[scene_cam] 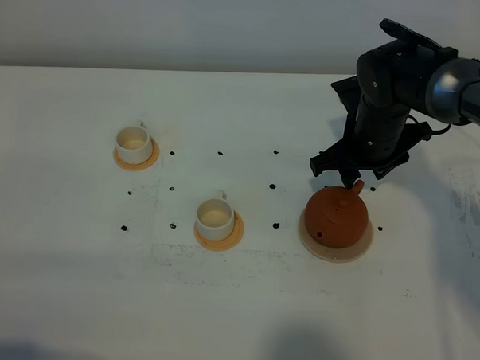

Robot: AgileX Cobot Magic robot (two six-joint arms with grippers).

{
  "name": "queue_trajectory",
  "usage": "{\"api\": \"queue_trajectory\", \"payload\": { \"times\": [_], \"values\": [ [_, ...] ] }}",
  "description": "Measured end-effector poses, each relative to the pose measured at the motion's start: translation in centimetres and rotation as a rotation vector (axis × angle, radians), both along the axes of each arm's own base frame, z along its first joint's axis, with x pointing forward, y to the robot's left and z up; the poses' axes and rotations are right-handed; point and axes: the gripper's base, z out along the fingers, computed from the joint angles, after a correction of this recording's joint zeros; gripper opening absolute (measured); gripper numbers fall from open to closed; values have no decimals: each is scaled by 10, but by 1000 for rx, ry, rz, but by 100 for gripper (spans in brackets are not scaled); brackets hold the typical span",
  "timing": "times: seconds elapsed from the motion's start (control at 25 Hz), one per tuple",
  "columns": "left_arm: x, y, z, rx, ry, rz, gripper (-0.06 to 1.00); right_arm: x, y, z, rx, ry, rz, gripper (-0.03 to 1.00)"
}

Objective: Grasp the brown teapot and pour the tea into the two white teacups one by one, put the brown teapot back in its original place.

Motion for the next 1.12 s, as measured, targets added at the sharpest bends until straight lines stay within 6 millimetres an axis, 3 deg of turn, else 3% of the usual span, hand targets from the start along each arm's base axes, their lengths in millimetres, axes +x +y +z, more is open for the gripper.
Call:
{"api": "queue_trajectory", "payload": {
  "times": [1.12],
  "values": [
    [0,0,0,0,0,0,48,-10,-10,0,-72,128,28,49]
  ]
}}
